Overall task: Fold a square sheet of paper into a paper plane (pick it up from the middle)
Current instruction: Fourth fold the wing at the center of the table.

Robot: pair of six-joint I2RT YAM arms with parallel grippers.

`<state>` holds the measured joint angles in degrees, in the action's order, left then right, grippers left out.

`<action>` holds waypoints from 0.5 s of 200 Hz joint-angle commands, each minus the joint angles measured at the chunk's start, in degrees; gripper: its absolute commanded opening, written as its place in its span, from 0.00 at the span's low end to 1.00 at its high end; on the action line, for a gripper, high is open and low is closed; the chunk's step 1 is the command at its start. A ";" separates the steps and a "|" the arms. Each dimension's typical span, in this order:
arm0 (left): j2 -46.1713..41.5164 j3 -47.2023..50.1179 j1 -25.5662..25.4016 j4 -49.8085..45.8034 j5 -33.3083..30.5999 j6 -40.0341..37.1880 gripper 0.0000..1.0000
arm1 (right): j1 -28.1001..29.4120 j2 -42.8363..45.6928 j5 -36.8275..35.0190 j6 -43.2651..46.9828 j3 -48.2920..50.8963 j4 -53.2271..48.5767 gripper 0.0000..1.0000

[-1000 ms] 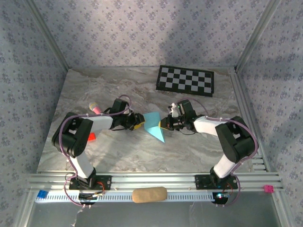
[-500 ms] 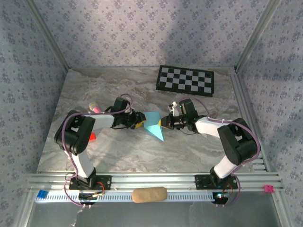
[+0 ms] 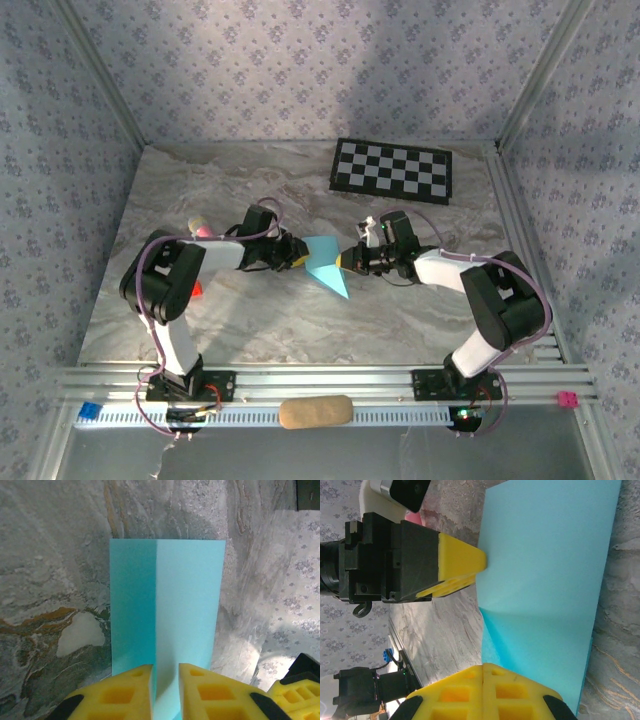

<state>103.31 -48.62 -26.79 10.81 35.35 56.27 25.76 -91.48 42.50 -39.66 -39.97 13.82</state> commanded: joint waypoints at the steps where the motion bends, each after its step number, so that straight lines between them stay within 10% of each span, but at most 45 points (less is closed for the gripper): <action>1: 0.19 -0.84 -0.37 2.04 0.61 0.36 0.15 | -0.70 1.12 0.33 0.16 0.74 -0.72 0.05; 100: -4.51 2.19 -4.15 4.33 -7.23 7.04 0.04 | -0.11 9.37 -22.29 9.70 -1.66 -21.25 0.38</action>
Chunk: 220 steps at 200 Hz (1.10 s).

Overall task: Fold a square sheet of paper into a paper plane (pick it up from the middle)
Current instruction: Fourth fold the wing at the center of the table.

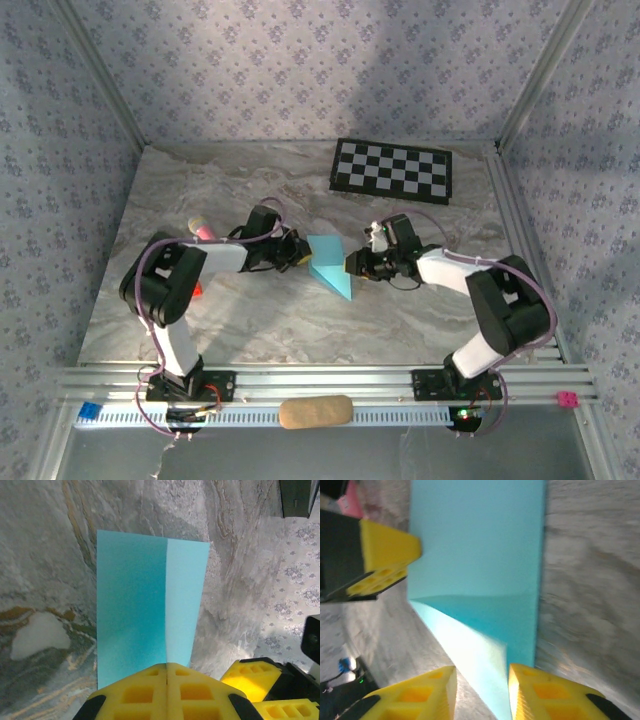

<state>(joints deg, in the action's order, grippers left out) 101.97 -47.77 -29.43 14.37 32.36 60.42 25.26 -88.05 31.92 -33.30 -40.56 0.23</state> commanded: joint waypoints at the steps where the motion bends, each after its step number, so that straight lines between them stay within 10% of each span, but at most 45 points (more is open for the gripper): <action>1: -3.27 1.35 -1.64 0.76 -4.41 3.01 0.04 | 0.45 6.21 -12.10 3.38 -1.00 -7.81 0.38; 91: -9.63 3.47 -8.76 -2.64 -16.69 10.36 0.04 | 15.04 30.38 -36.92 26.17 17.24 8.57 0.46; 157: -10.39 2.34 -9.08 -4.24 -16.91 10.53 0.05 | 29.74 19.02 -50.67 35.34 16.66 14.28 0.44; 220: -10.64 2.20 -9.20 -4.35 -16.48 10.55 0.07 | 32.48 8.77 -56.05 36.86 14.65 19.28 0.44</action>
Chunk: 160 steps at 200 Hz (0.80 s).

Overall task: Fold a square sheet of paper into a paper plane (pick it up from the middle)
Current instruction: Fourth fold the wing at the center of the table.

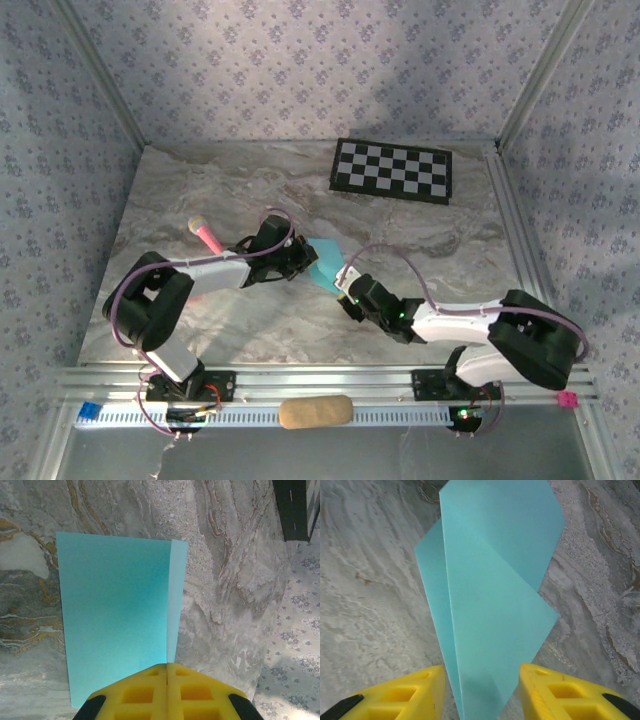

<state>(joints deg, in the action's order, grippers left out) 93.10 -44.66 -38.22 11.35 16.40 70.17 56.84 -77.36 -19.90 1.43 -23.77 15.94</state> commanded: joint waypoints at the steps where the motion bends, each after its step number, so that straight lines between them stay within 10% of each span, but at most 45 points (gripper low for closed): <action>1: -1.77 -0.88 -0.43 -1.29 -0.56 0.78 0.07 | 0.95 -2.00 -4.29 2.15 -2.15 3.57 0.44; 160: -2.13 -1.27 -0.38 -1.59 -0.10 0.43 0.08 | 1.77 -8.31 -6.65 -0.63 -4.17 3.39 0.28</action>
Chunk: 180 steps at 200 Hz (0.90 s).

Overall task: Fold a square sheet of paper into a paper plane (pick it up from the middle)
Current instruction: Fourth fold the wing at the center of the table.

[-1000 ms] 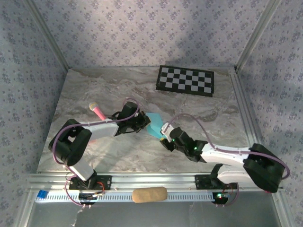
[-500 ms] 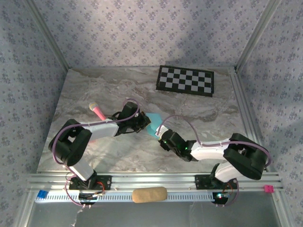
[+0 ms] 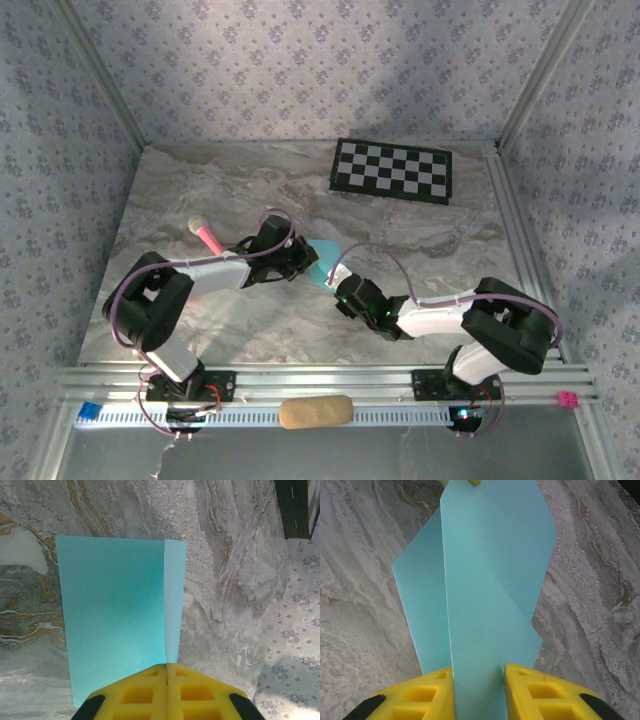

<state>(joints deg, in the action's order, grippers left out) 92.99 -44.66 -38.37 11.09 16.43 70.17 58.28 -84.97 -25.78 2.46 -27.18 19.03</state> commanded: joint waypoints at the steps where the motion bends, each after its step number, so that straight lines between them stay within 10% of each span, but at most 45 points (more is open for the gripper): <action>1: -2.02 -1.24 -0.26 -1.33 -0.14 0.42 0.08 | 0.29 -0.76 -0.77 -1.71 -0.72 0.31 0.28; 142: -2.64 -1.04 -0.21 -1.92 -0.96 0.23 0.08 | -1.32 -1.21 4.97 -4.95 -1.30 -0.09 0.06; 180: -3.75 -0.82 -0.20 -2.38 -1.98 -0.45 0.25 | -3.04 -1.66 7.96 -7.97 -1.03 0.63 0.00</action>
<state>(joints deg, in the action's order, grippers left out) 91.90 -44.66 -38.37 10.24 15.81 70.15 56.42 -85.71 -20.34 -2.26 -27.42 19.11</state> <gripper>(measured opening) 0.203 0.054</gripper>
